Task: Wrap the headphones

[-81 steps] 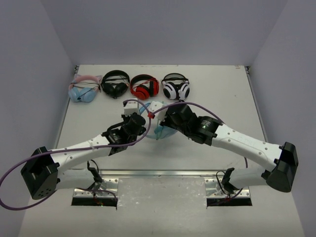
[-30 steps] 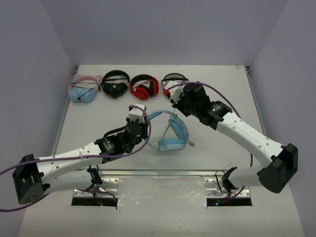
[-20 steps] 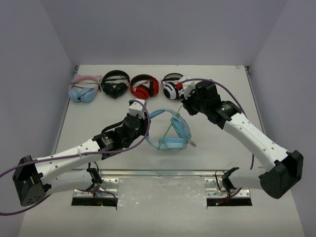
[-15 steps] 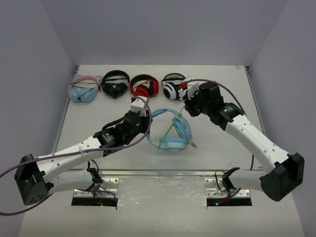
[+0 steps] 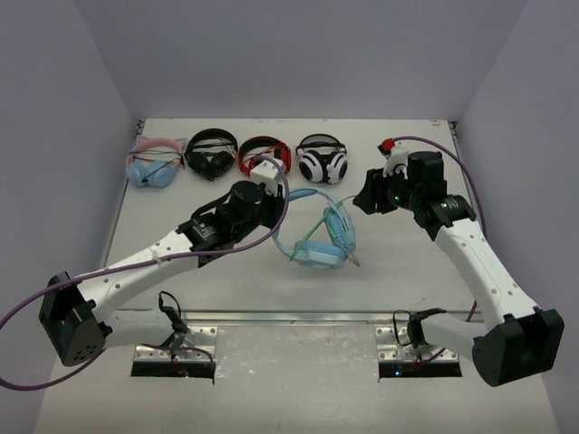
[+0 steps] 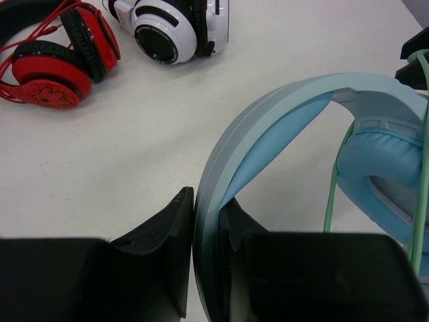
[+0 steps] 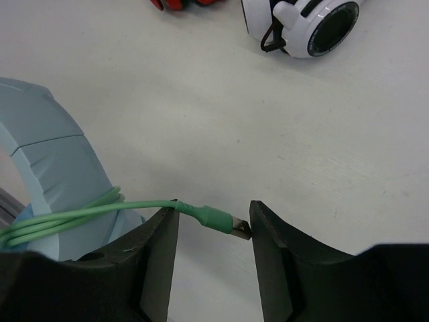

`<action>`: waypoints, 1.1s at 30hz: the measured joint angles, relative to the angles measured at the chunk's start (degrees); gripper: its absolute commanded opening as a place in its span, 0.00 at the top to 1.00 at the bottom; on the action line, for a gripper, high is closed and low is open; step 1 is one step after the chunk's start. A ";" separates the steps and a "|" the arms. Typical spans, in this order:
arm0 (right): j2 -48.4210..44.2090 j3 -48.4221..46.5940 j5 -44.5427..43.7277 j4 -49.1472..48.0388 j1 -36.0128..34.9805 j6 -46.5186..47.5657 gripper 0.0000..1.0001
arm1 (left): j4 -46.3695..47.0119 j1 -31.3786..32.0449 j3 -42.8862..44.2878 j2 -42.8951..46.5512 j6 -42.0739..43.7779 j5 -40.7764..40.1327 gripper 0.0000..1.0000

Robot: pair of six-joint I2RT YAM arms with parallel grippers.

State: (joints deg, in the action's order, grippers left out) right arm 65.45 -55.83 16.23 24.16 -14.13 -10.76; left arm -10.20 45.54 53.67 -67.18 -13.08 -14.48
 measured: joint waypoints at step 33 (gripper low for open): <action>1.55 -19.61 6.05 23.26 8.94 -6.14 0.19 | -1.57 -5.03 9.75 -17.57 10.38 29.29 0.99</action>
State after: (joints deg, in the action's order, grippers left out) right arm 67.00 -75.44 22.28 47.42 -5.19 -16.91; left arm -11.77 40.51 63.42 -84.75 -2.70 14.81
